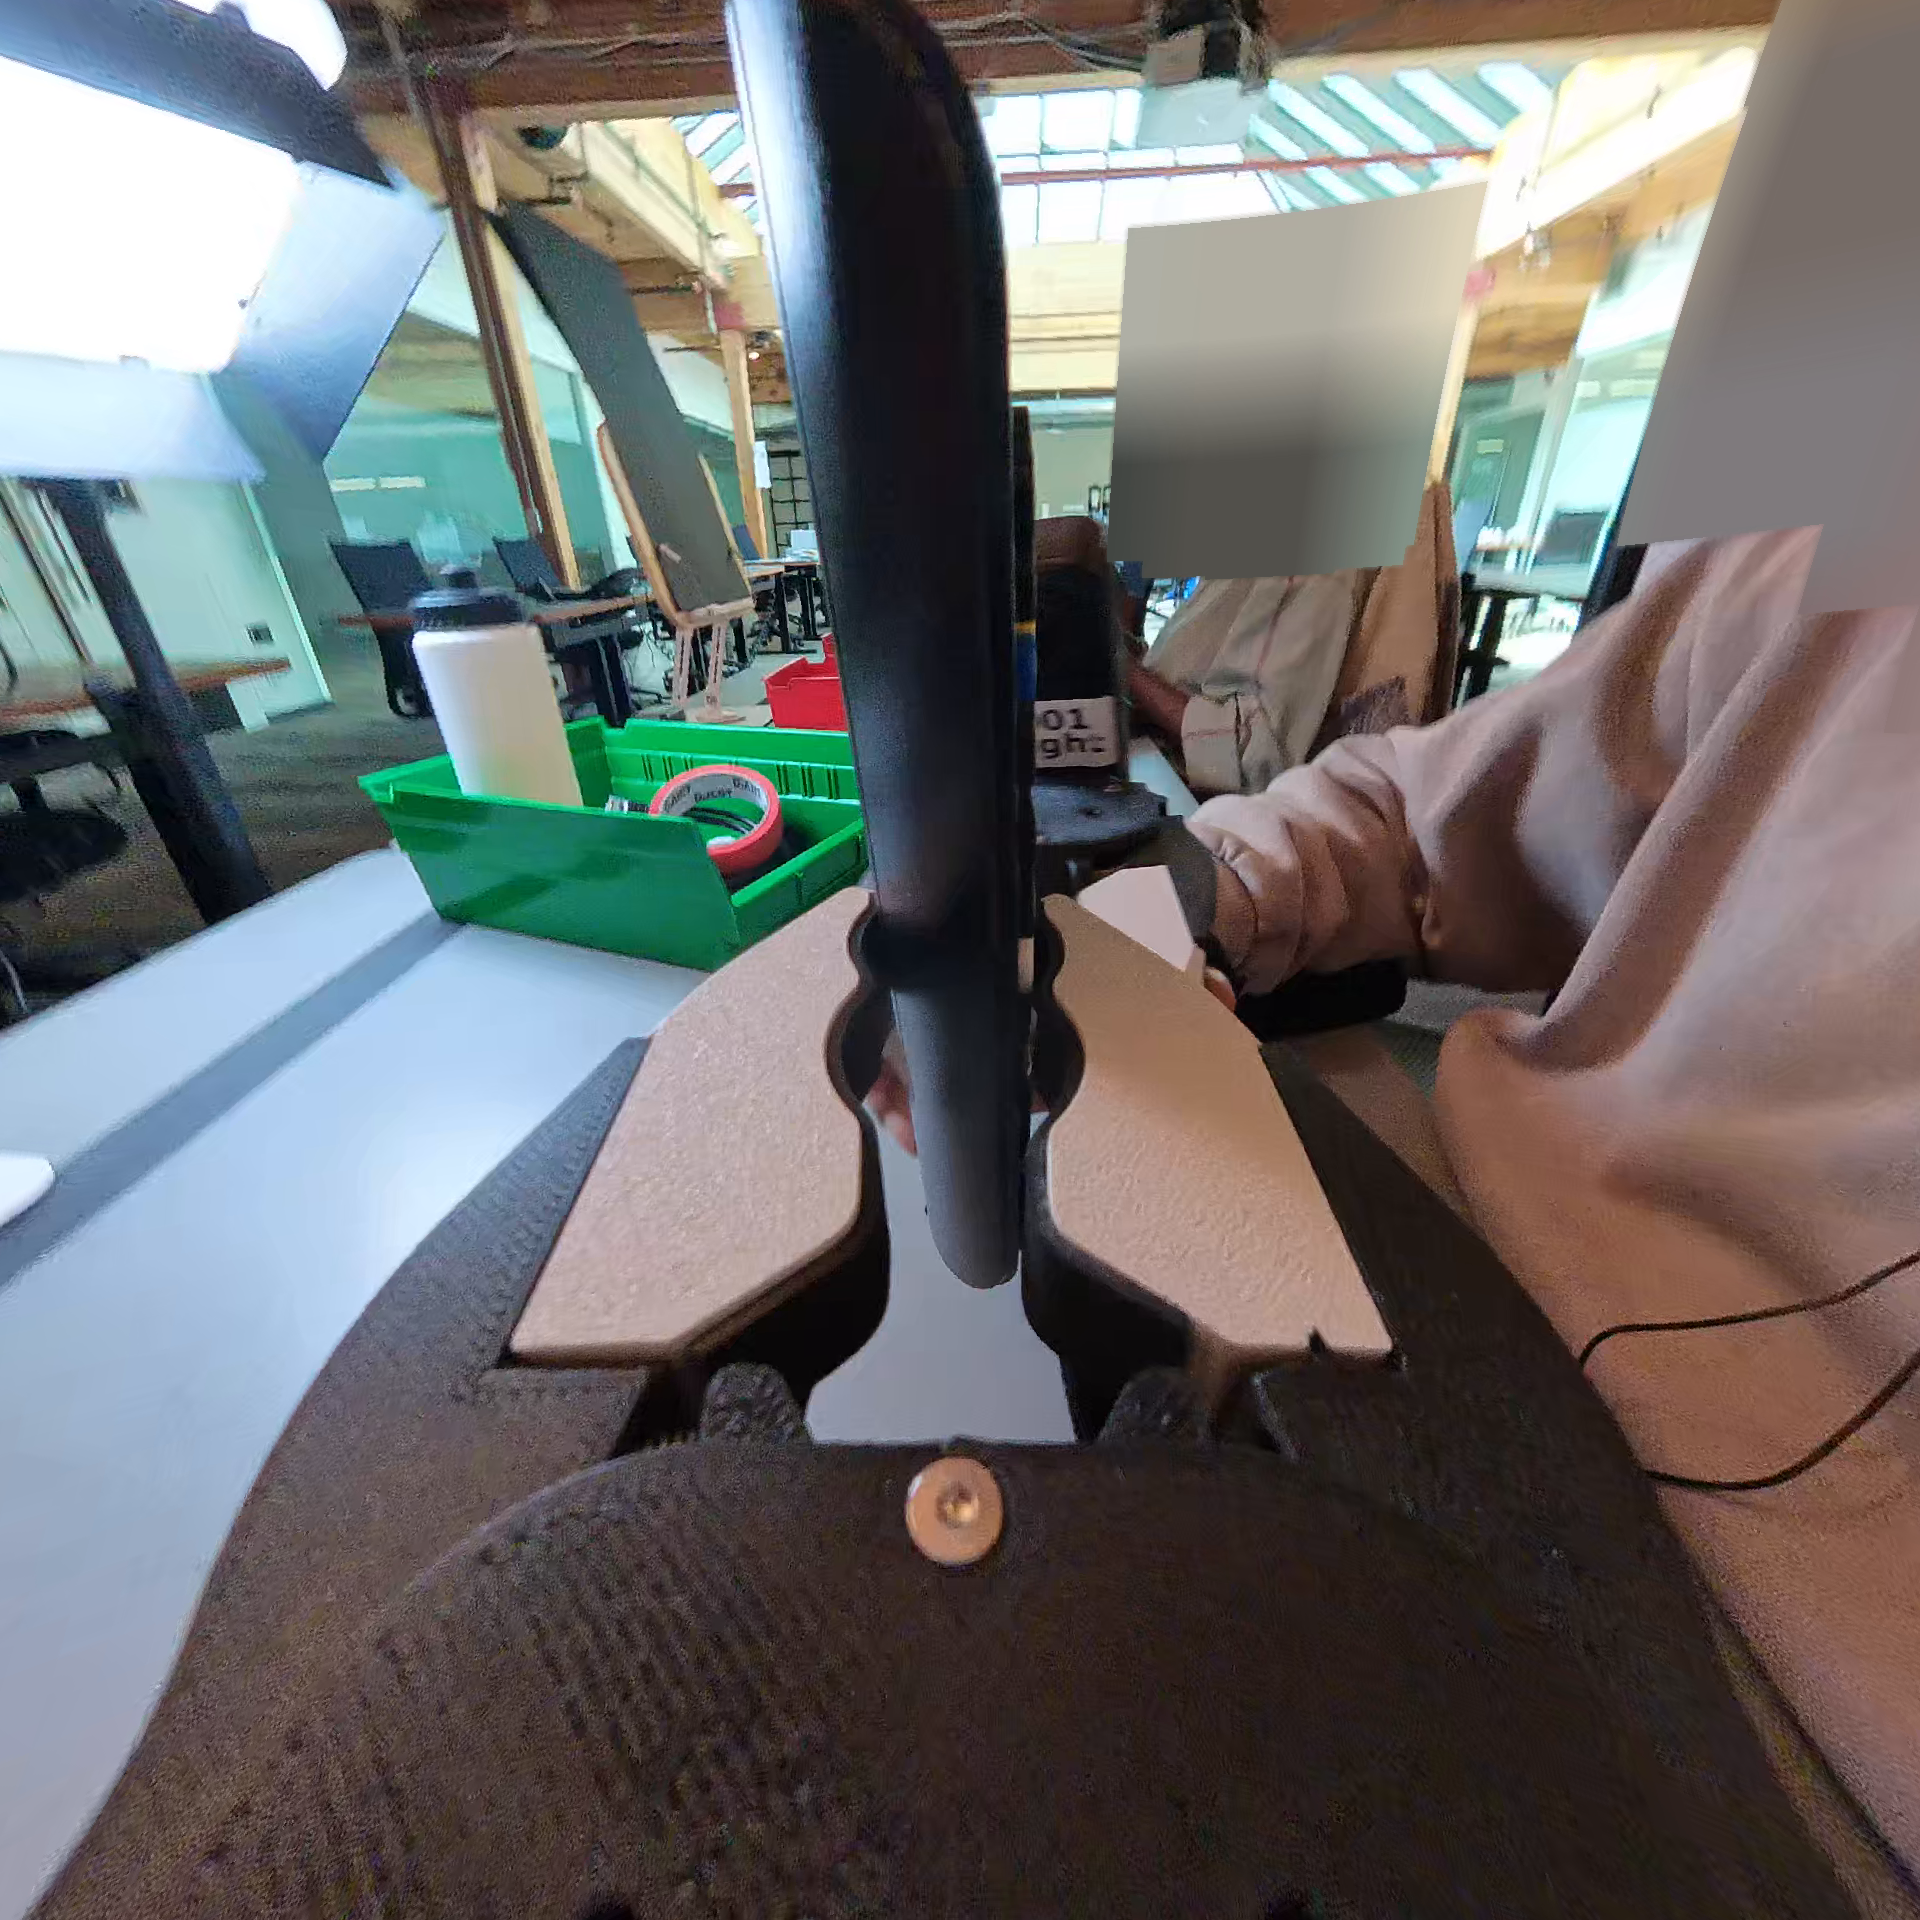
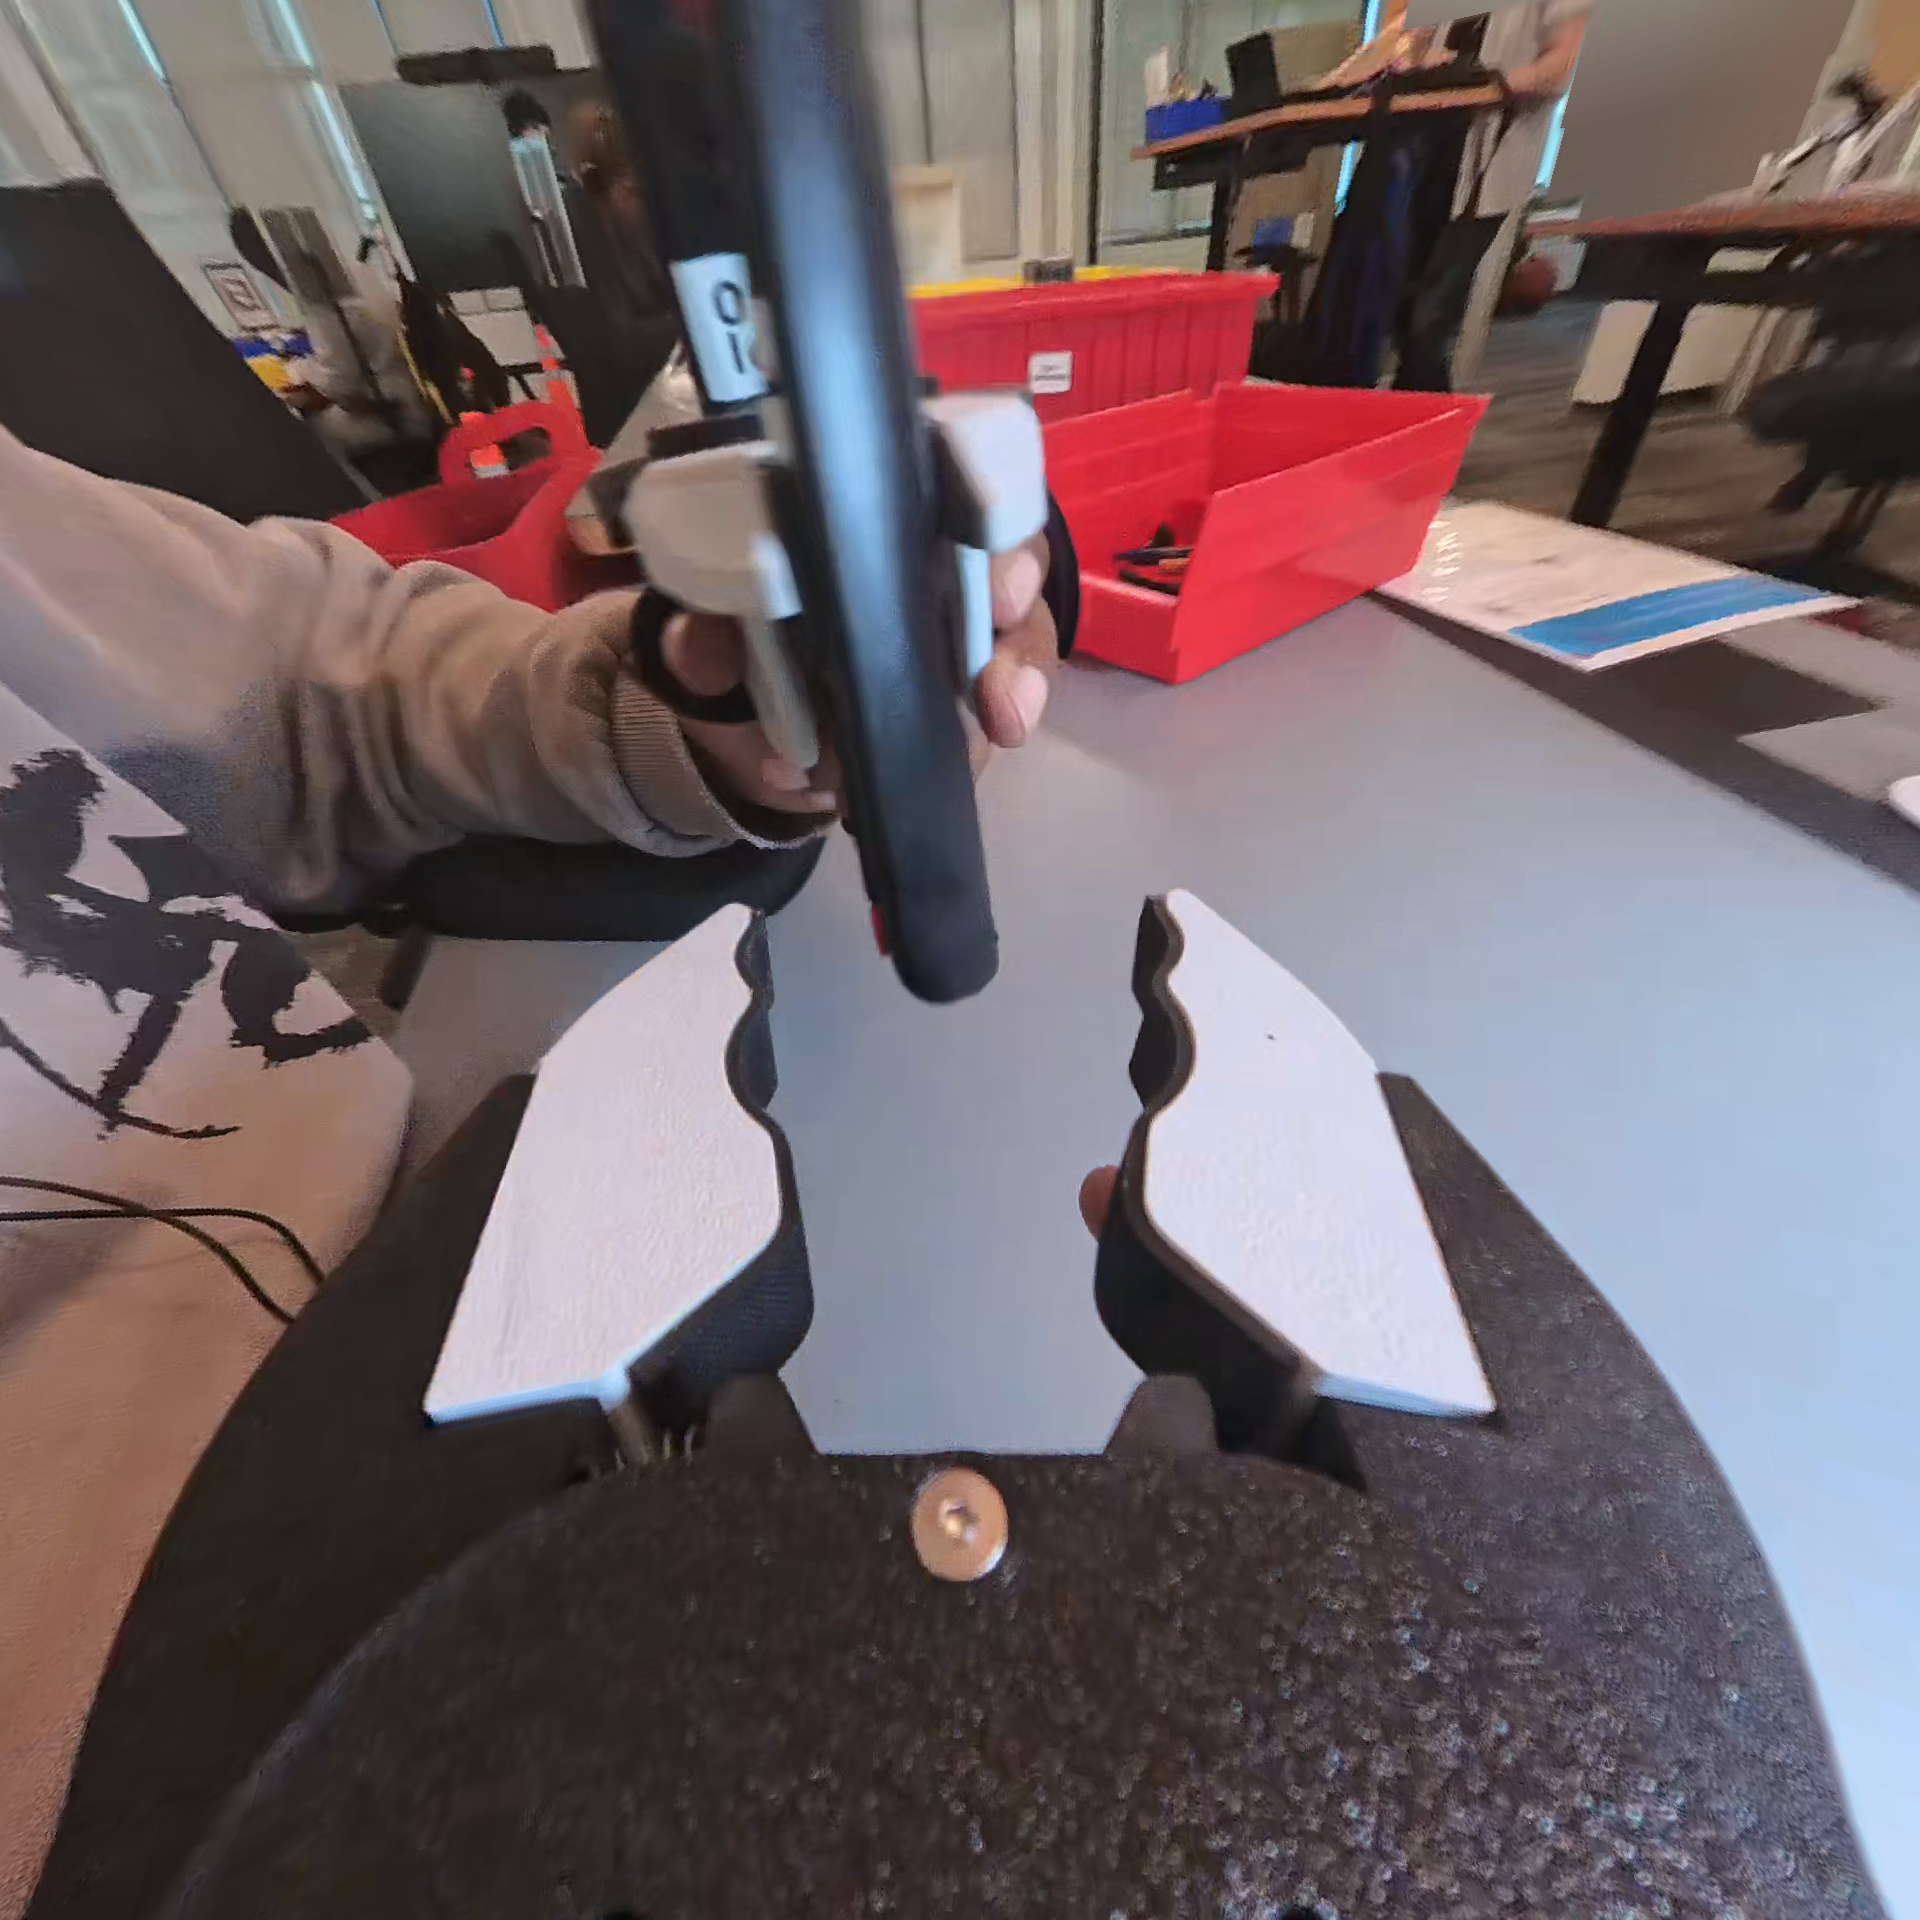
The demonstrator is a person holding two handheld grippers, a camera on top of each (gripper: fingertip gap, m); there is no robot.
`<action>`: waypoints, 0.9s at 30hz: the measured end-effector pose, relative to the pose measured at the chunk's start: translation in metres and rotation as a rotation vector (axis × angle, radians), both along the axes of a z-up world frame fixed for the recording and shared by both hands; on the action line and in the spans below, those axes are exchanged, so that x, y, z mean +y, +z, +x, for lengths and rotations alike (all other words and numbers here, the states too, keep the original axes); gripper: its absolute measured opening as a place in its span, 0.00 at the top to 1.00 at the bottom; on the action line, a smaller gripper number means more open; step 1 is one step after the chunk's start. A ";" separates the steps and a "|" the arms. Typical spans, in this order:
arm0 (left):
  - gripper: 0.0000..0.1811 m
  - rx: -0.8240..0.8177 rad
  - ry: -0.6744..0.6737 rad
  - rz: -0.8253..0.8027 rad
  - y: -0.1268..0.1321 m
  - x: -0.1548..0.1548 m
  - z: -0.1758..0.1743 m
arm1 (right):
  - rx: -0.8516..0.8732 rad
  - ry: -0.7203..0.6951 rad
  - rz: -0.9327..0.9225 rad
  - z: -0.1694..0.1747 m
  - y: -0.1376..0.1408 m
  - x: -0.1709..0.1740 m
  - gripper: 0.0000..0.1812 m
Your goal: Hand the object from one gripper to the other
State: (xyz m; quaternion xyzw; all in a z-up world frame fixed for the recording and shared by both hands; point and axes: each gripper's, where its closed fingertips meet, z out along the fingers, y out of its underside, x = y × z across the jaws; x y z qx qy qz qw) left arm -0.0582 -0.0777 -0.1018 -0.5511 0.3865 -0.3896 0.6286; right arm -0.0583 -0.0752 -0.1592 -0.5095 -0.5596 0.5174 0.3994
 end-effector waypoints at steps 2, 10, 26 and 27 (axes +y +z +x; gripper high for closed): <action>0.86 0.078 -0.018 0.102 -0.004 -0.015 0.018 | 0.011 0.038 0.026 -0.004 -0.002 -0.011 0.70; 0.82 0.225 0.014 0.166 -0.013 -0.020 0.028 | 0.118 -0.160 0.846 0.010 0.018 0.006 0.86; 0.71 -0.208 -0.728 -1.042 -0.041 -0.041 0.038 | 0.085 -0.330 1.763 0.033 0.025 0.044 0.86; 0.76 -0.167 -0.693 -1.046 -0.048 -0.041 0.044 | 0.077 -0.328 1.768 0.032 0.022 0.043 0.86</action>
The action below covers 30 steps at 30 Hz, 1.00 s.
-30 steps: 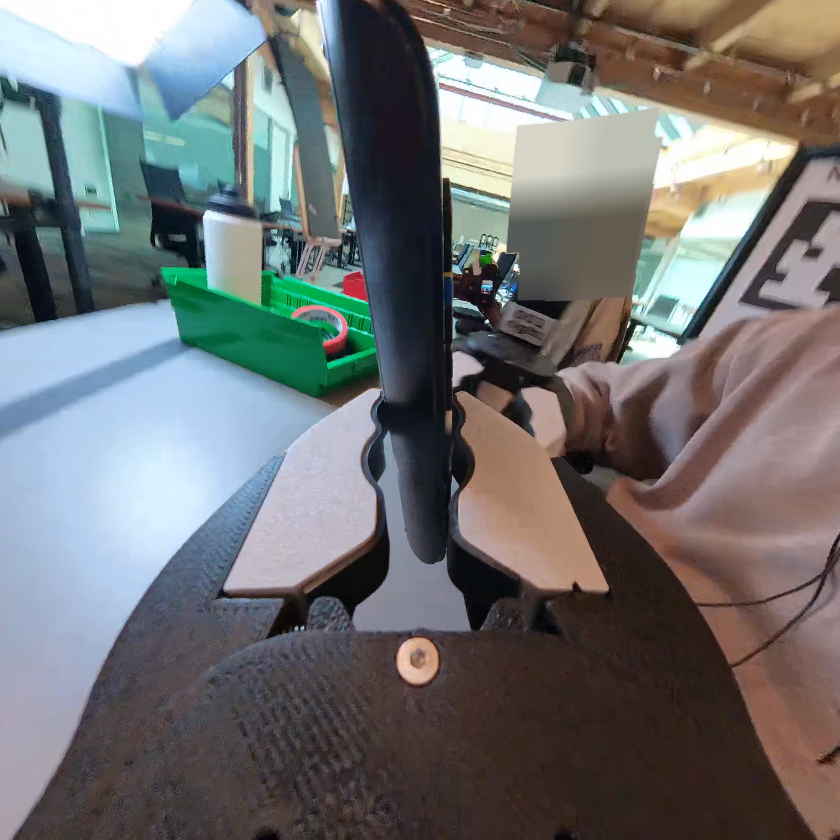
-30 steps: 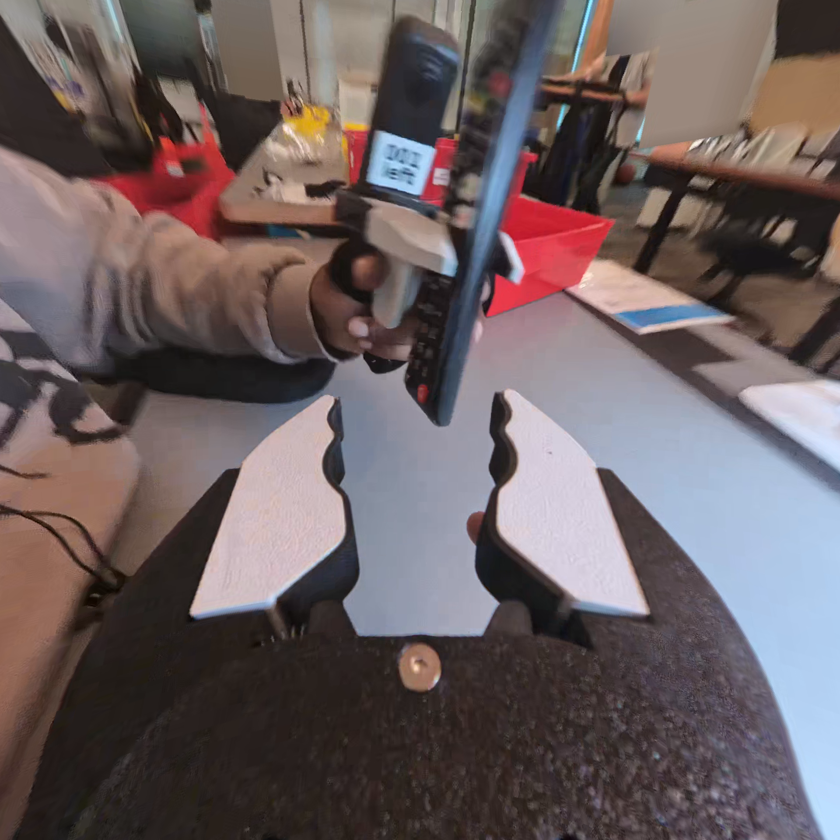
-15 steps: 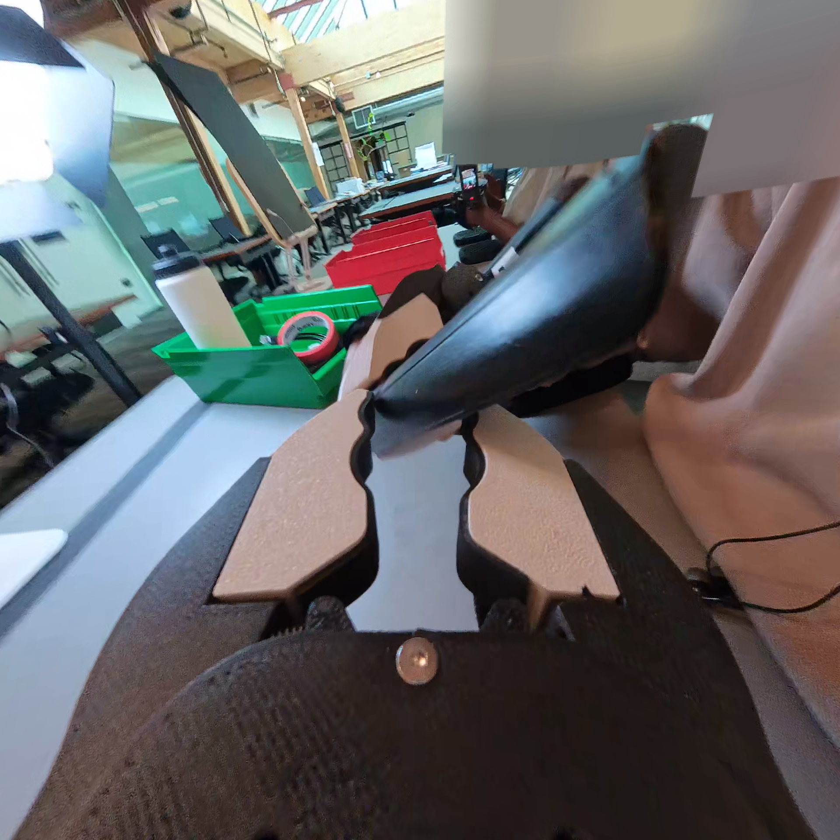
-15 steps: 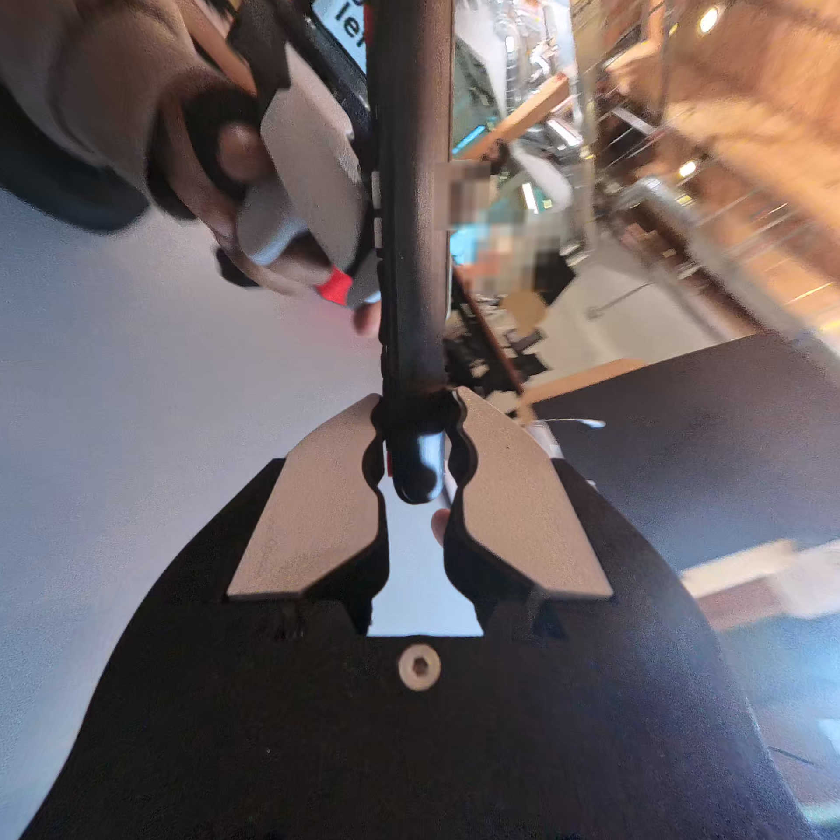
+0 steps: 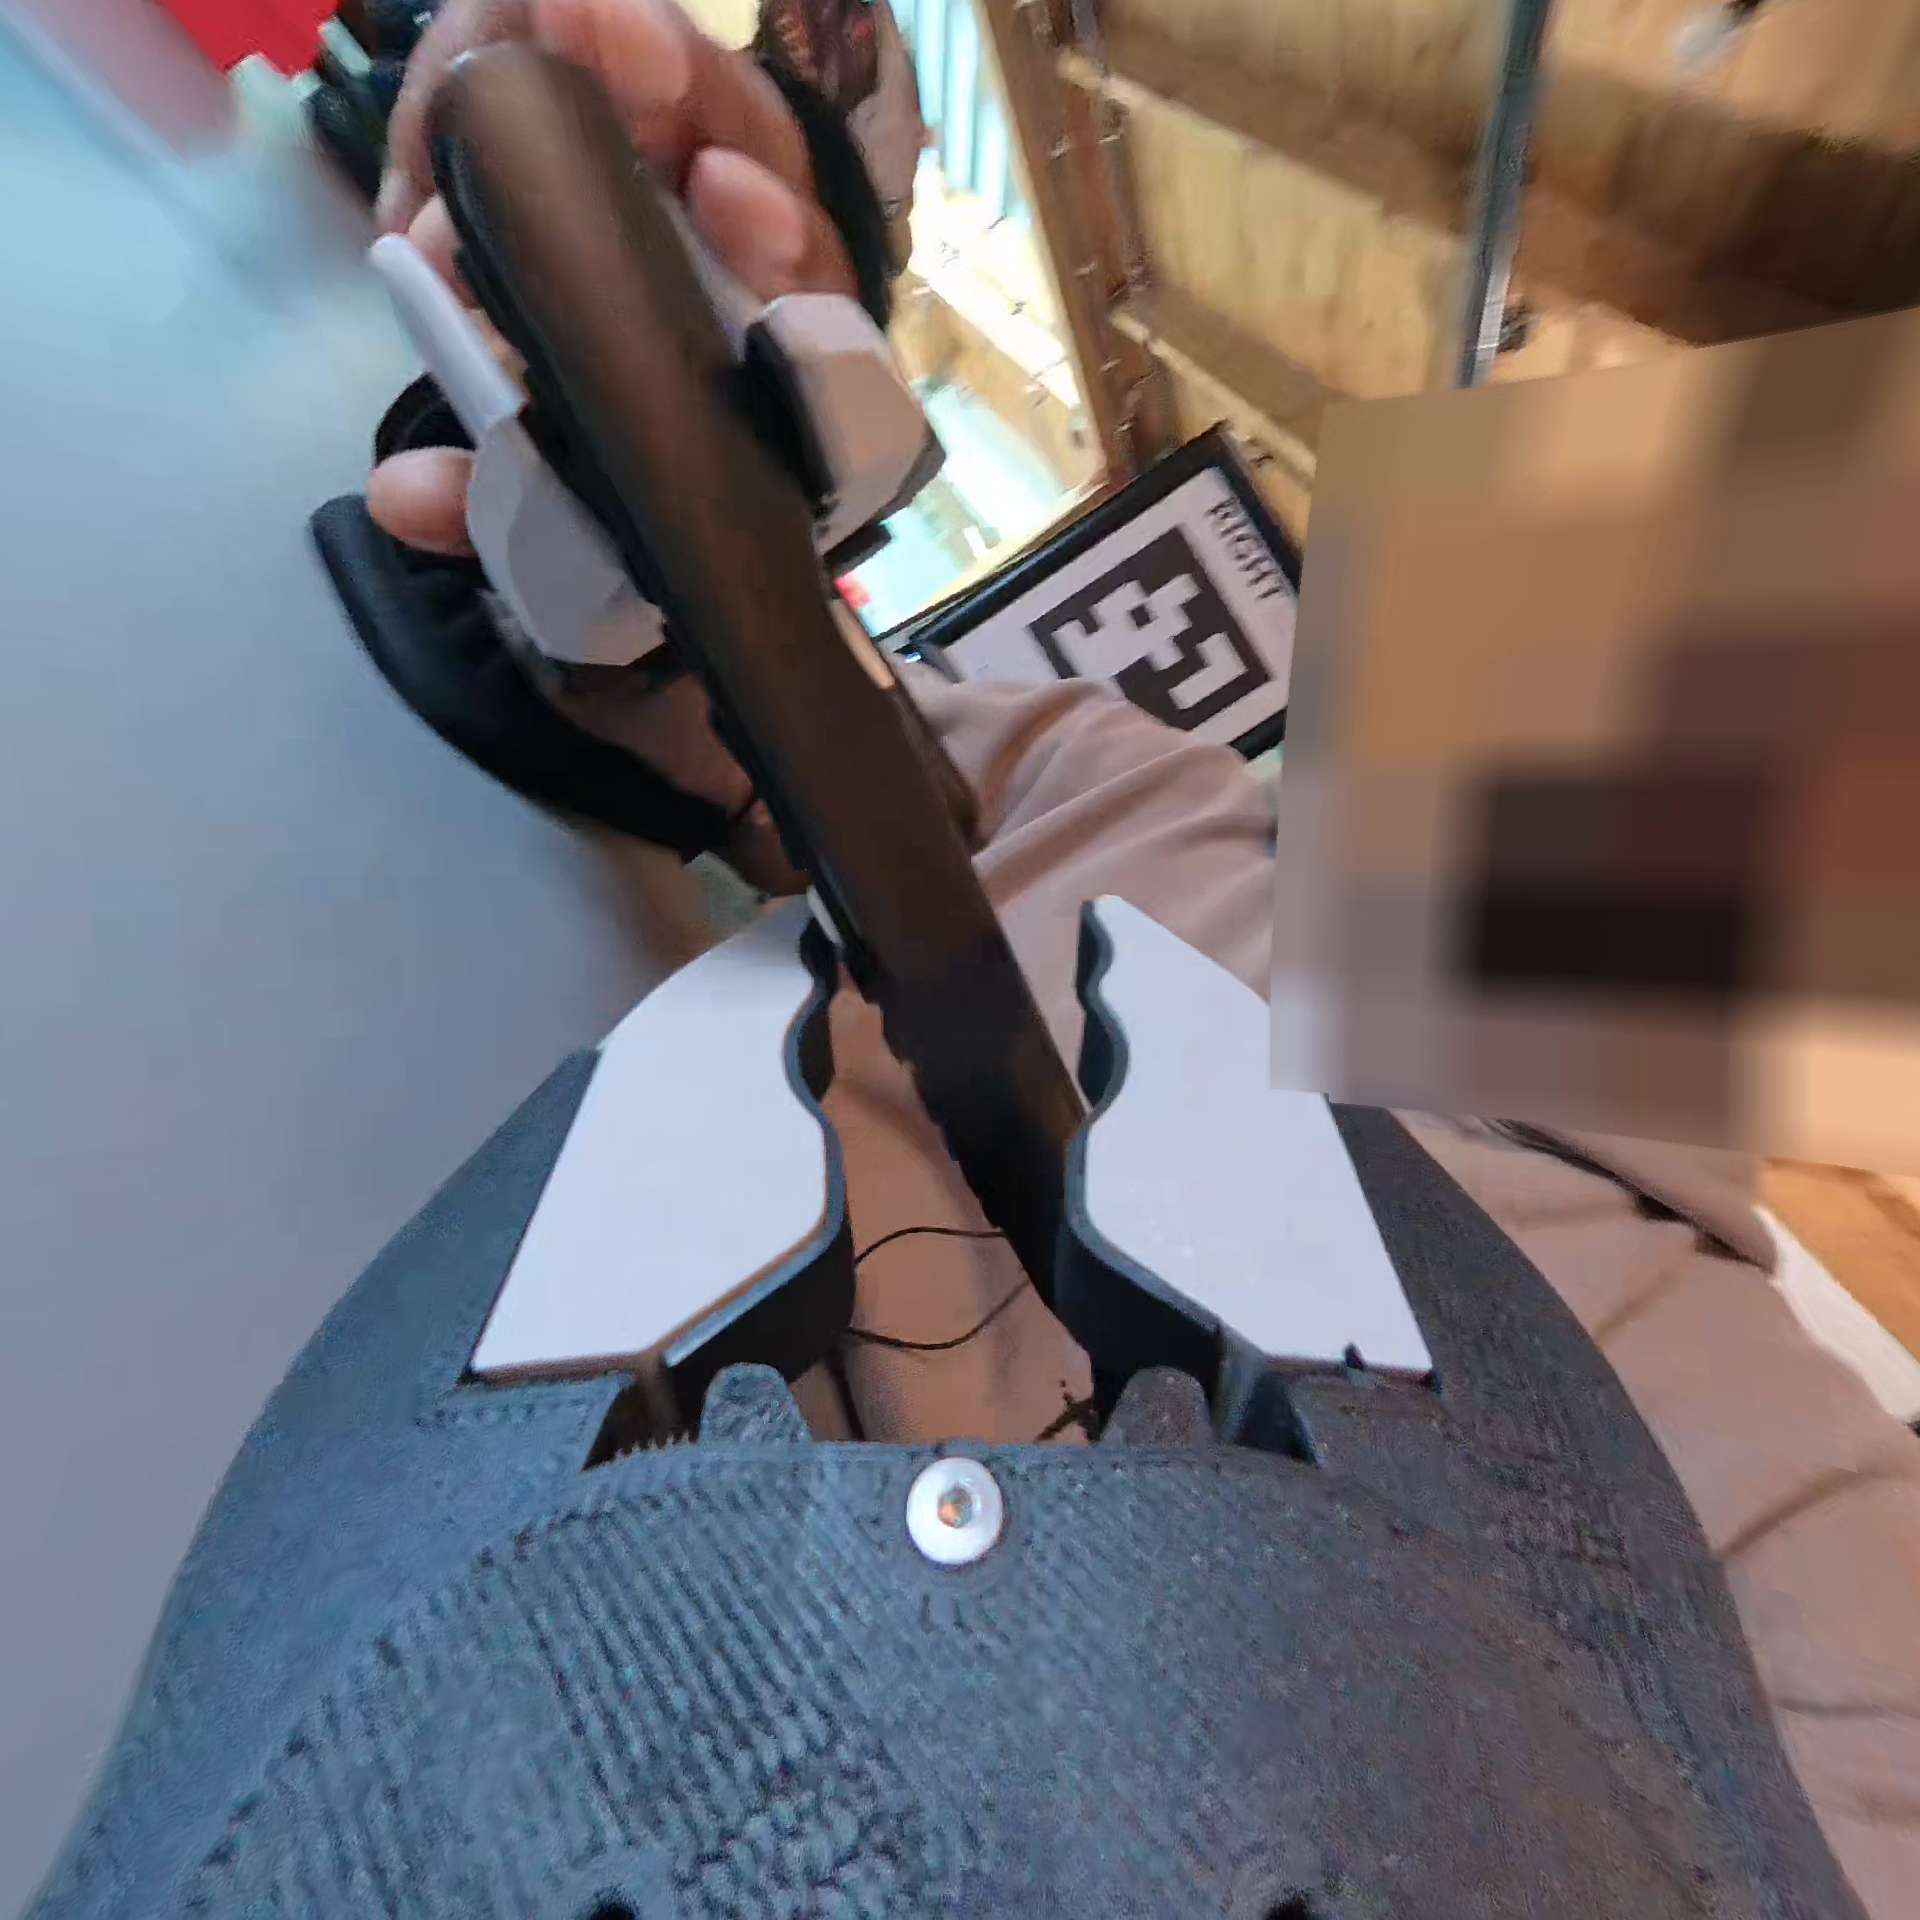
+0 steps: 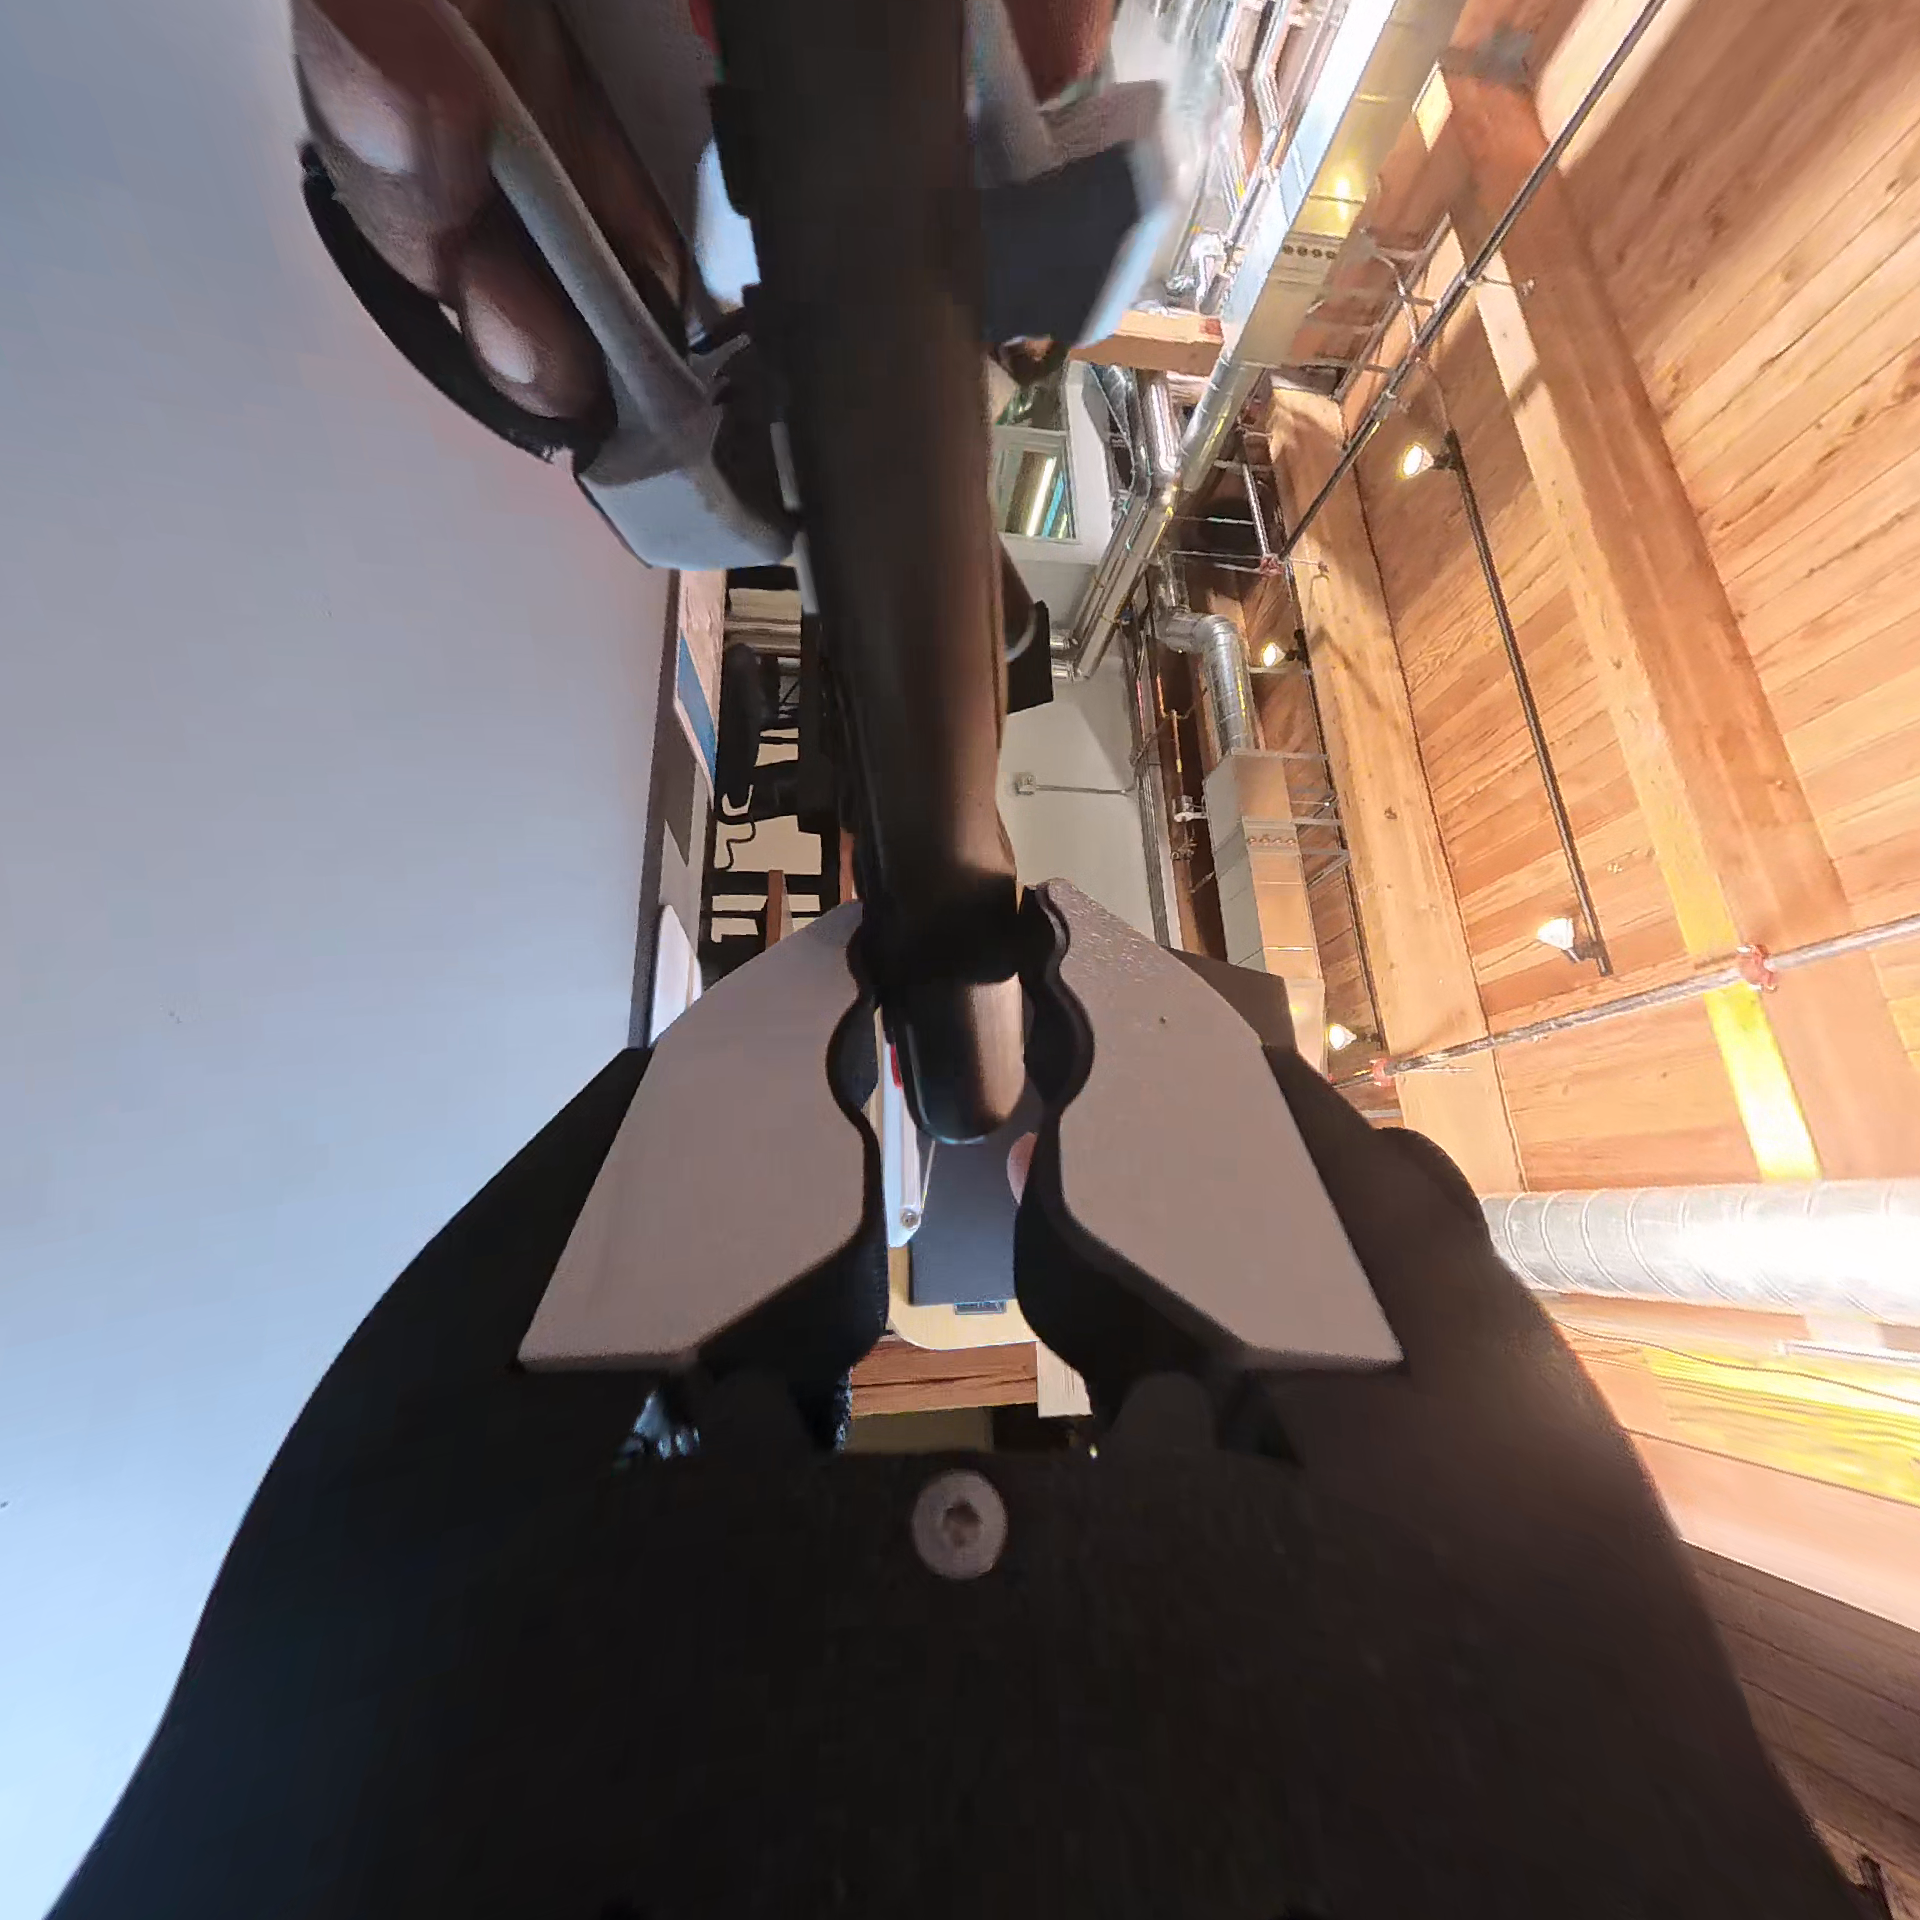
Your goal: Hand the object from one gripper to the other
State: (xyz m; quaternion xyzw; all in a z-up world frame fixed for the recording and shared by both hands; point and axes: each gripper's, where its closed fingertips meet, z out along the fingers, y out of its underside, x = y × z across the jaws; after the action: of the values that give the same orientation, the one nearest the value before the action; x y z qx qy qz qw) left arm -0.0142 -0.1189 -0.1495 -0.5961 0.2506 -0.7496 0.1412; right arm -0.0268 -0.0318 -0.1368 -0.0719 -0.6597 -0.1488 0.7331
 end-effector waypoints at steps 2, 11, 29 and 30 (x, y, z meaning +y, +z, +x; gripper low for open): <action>0.82 0.048 -0.005 0.049 -0.009 -0.003 0.005 | 0.012 0.000 -0.015 -0.001 0.001 -0.001 0.85; 0.86 0.378 0.335 0.775 -0.020 0.037 -0.023 | 0.104 0.129 -0.954 0.011 0.017 0.016 0.66; 0.78 0.577 0.635 1.133 -0.020 0.076 -0.051 | -0.068 0.331 -0.849 0.009 0.030 -0.062 0.88; 0.78 0.548 0.667 1.066 -0.018 0.082 -0.057 | -0.063 0.293 -0.735 0.008 0.030 -0.063 0.88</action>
State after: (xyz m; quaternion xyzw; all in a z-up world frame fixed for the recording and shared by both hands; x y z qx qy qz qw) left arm -0.0712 -0.0372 -0.1671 -0.6586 0.4151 -0.2625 0.5701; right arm -0.0183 -0.0947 -0.1073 -0.2298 -0.6945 0.2013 0.6514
